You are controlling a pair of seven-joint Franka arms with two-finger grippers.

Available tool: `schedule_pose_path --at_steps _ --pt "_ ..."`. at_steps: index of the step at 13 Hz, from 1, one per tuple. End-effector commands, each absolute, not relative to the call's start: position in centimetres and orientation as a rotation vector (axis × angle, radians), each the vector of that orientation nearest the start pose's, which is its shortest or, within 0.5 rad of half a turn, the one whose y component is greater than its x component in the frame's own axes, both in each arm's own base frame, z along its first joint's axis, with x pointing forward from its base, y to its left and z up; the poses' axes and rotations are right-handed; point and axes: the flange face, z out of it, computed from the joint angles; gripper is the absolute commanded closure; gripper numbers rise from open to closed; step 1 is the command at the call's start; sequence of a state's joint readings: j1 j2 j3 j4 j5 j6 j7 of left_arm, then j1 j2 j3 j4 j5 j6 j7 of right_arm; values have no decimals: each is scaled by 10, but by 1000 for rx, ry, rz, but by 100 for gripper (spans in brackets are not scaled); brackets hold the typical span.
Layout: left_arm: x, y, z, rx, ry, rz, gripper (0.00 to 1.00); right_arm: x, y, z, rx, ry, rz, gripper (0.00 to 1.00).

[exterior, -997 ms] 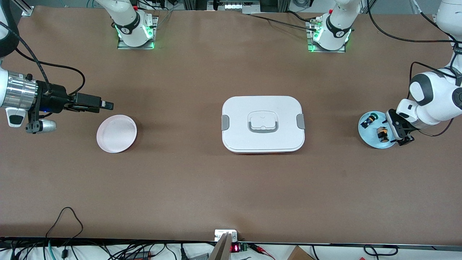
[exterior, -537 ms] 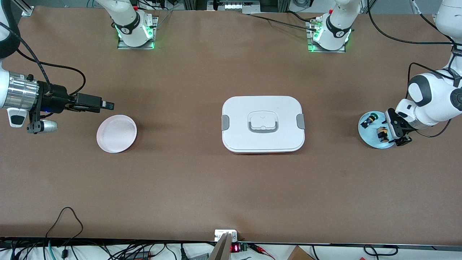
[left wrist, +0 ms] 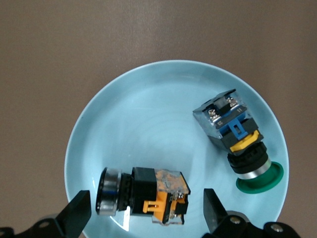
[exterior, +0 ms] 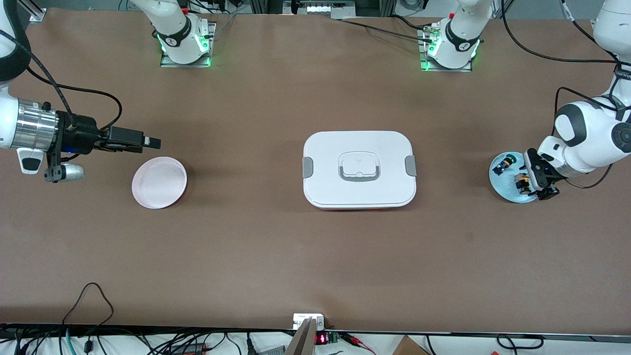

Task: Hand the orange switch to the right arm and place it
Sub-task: 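Close the left gripper on the orange switch while the right gripper advances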

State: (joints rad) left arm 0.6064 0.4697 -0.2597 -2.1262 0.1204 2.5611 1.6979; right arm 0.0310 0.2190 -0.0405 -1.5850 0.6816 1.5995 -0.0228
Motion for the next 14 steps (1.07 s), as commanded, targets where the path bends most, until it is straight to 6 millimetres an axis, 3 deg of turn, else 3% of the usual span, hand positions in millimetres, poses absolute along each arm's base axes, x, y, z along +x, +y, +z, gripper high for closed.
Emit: schedule_pose_path --at_steps 1,11,13,14 --pt "541 194 188 -2369 2102 -84 0 609 67 510 -2399 70 224 0" --pt "541 196 183 -2367 2105 -91 0 612 77 498 -2252 117 240 0" --pt "541 195 184 -2362 2107 -92 12 612 78 498 -2240 123 242 0" --pt "542 195 185 -2357 2112 -92 28 612 78 498 -2229 122 242 0"
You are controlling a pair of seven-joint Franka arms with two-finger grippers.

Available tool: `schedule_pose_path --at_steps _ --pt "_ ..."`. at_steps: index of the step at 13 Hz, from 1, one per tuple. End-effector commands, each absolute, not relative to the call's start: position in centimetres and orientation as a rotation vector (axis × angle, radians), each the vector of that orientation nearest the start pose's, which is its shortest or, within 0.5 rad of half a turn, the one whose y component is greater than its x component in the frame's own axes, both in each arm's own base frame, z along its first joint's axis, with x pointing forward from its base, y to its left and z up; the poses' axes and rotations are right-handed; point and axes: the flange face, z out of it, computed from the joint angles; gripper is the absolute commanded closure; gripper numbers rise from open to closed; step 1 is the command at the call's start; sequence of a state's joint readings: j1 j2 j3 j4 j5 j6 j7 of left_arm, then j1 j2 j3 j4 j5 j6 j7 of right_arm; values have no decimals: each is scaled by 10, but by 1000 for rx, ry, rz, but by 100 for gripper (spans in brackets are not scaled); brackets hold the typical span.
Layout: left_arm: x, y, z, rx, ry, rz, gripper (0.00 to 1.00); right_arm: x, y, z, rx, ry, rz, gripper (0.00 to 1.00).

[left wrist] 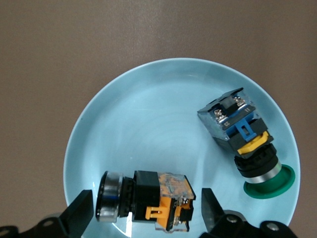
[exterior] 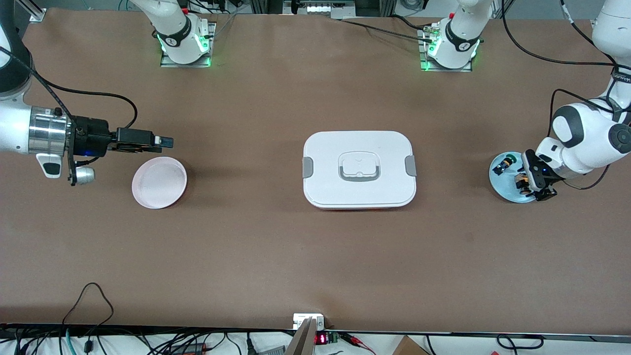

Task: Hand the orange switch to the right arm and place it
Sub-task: 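Close the left gripper on the orange switch while the right gripper advances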

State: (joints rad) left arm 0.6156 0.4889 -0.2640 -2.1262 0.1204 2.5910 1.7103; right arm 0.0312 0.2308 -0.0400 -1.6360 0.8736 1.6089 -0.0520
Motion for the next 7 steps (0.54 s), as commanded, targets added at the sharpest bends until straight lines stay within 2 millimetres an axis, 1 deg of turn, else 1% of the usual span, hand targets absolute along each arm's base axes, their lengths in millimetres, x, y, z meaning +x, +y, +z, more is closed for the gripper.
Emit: schedule_pose_path --at_steps 1,2,3,4,7 --pt "544 196 186 -2343 2121 -96 44 612 79 499 -2222 125 239 0" --pt "547 194 189 -2332 2125 -100 66 612 79 499 -2213 127 239 0" --pt "547 196 189 -2321 2135 -101 84 612 81 497 -2203 130 243 0" --pt "550 195 192 -2312 2138 -103 99 612 81 496 -2193 136 247 0" --pt "553 197 196 -2320 2128 -105 100 612 82 492 -2172 151 250 0"
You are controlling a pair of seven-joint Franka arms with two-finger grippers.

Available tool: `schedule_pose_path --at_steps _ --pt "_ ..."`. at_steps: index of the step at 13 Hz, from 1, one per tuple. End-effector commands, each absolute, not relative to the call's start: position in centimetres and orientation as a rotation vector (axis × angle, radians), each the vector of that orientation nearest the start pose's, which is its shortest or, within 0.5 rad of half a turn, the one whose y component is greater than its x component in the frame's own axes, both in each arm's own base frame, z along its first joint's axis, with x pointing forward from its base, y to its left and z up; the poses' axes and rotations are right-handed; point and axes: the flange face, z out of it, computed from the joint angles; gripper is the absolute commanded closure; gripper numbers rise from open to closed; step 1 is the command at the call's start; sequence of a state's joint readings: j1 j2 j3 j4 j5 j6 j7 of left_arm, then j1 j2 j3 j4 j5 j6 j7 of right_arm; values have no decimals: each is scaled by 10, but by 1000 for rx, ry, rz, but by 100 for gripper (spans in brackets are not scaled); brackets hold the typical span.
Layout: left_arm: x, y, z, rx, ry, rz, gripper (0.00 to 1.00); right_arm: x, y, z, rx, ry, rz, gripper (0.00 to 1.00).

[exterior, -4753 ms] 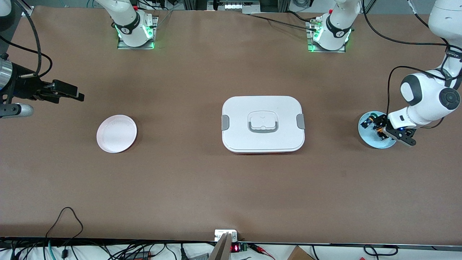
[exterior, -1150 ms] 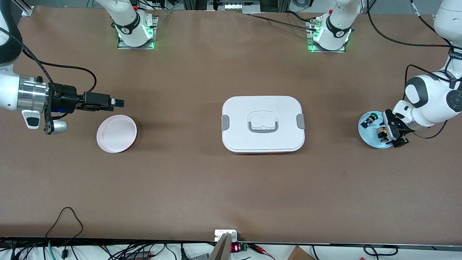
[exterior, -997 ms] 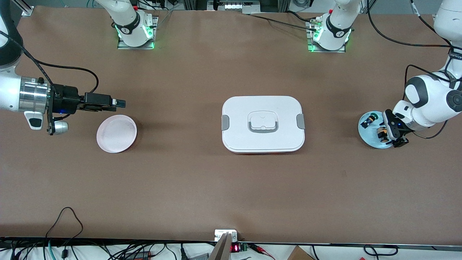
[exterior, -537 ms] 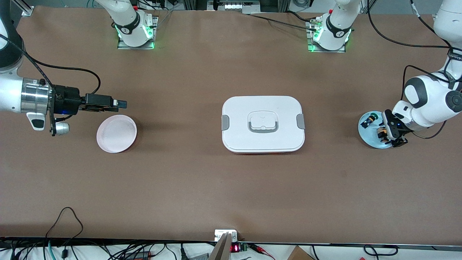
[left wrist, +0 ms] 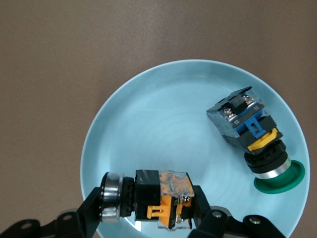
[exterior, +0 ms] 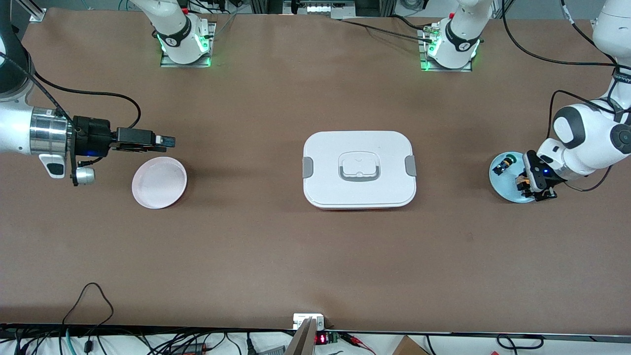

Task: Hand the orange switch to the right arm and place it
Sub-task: 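Close the left gripper on the orange switch while the right gripper advances, then lift the orange switch with the left gripper toward the right gripper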

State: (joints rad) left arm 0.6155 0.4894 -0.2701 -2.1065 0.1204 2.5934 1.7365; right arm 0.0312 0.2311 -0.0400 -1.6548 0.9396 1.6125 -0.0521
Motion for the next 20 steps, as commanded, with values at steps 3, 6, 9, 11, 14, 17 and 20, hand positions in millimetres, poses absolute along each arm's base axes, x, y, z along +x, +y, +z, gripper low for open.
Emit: schedule_pose_path --at_steps 3,6,9,11,14,17,20 --pt "572 201 219 -2491 2100 -135 100 611 92 495 -2131 145 249 0" --pt "602 167 253 -2613 2163 -242 100 612 116 503 -2042 130 237 0" --pt "623 118 282 -2757 2286 -447 100 613 141 514 -1918 128 218 0" --pt "632 79 296 -2815 2378 -615 100 616 151 514 -1847 106 170 0" --pt "633 17 310 -2929 2511 -960 100 620 161 497 -1707 136 167 0" --pt "640 -60 348 -2958 2629 -1529 100 621 182 485 -1645 106 156 0" --pt "649 -136 401 -2652 2745 -2041 100 618 192 473 -1612 125 183 0"
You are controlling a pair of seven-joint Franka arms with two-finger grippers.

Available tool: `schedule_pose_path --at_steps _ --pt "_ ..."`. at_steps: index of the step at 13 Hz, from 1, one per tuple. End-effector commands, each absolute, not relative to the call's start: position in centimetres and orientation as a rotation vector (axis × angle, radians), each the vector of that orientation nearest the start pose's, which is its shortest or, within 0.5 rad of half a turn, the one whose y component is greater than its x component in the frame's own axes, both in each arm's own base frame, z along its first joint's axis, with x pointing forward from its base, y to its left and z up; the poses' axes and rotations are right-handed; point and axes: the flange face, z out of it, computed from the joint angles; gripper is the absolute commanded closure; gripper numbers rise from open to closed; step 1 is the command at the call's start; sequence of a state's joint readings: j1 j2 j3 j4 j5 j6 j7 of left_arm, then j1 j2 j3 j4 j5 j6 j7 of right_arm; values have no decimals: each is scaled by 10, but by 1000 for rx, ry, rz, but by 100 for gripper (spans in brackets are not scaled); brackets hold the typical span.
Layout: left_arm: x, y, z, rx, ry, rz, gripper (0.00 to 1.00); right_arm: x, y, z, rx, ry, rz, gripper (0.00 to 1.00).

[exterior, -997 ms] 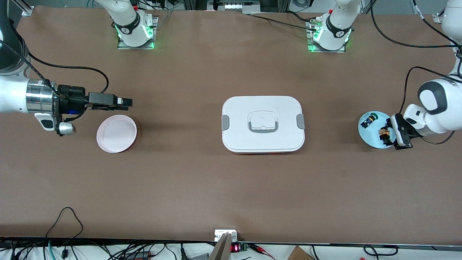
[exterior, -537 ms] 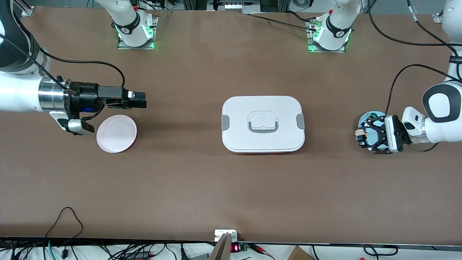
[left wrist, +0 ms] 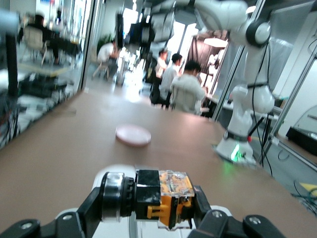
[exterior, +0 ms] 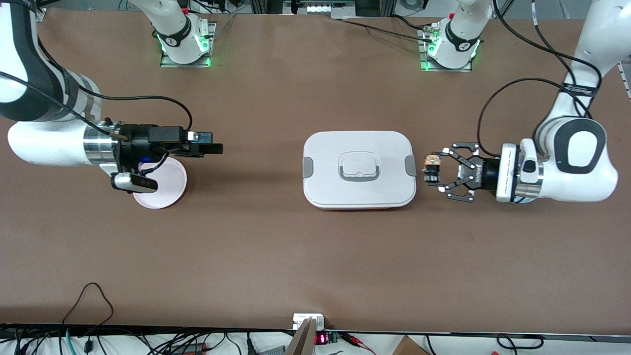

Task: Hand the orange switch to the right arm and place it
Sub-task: 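Lift the orange switch with the left gripper toward the right gripper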

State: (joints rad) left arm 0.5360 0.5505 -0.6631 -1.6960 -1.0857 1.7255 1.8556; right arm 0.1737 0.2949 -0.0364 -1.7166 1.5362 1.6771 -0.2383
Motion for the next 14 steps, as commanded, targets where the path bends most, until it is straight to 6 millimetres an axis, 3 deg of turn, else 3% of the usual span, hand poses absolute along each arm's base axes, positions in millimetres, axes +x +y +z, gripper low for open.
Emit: schedule_pose_path --at_steps 1,3,5,8,14 --pt "651 -161 417 1153 -1223 943 100 616 201 467 -1572 133 194 0" --pt "643 -228 436 1038 -1110 986 100 612 219 463 -1554 113 194 0" --pt "647 -273 468 1028 -1135 1067 100 607 240 455 -1554 100 227 0" --pt "633 -333 468 1078 -1066 1087 100 604 267 450 -1494 128 242 0" --pt "624 -359 465 1122 -1065 1108 100 597 300 449 -1476 146 246 0"
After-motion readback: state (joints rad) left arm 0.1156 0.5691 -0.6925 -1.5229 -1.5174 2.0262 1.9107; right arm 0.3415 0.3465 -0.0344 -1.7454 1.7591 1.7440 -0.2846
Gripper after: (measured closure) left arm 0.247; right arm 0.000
